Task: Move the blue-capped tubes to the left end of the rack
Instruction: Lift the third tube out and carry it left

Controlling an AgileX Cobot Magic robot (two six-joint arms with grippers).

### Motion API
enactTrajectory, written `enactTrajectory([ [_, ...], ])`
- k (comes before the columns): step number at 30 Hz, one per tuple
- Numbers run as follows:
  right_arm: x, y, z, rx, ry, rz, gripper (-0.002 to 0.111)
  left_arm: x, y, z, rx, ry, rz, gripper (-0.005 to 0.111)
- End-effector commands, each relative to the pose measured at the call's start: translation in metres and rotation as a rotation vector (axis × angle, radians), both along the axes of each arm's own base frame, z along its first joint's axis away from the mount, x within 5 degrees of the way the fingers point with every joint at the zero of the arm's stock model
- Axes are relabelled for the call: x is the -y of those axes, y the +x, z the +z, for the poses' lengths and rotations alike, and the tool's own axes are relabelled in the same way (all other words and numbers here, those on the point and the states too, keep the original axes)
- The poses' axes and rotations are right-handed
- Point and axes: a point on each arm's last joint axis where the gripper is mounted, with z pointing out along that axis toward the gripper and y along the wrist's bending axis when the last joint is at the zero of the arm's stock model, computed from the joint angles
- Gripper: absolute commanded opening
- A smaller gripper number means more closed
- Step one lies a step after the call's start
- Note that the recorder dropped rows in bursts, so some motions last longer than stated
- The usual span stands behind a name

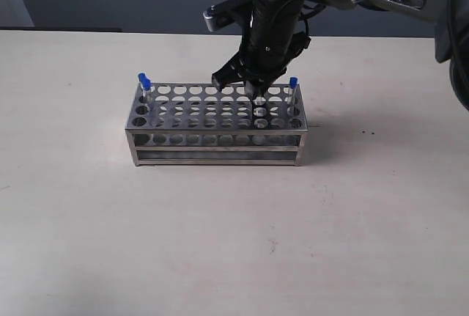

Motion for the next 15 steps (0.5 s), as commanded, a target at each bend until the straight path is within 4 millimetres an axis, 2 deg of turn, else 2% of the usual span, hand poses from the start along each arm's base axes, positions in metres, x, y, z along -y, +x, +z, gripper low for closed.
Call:
enactTrajectory([
  [1,0.005,-0.003,0.026,0.056,0.007,0.011,0.0,0.0,0.001,0.0,0.005,-0.007,-0.007,0.0],
  [8,0.008,-0.015,0.078,0.171,0.093,0.022,0.0,0.0,0.001,0.0,0.005,-0.007,-0.007,0.0],
  [11,0.009,-0.02,0.092,0.197,0.122,0.024,0.0,0.0,0.001,0.0,0.005,-0.007,-0.007,0.0],
  [15,0.002,-0.029,0.102,0.212,0.154,0.044,0.0,0.0,0.001,0.0,0.005,-0.007,-0.007,0.0],
])
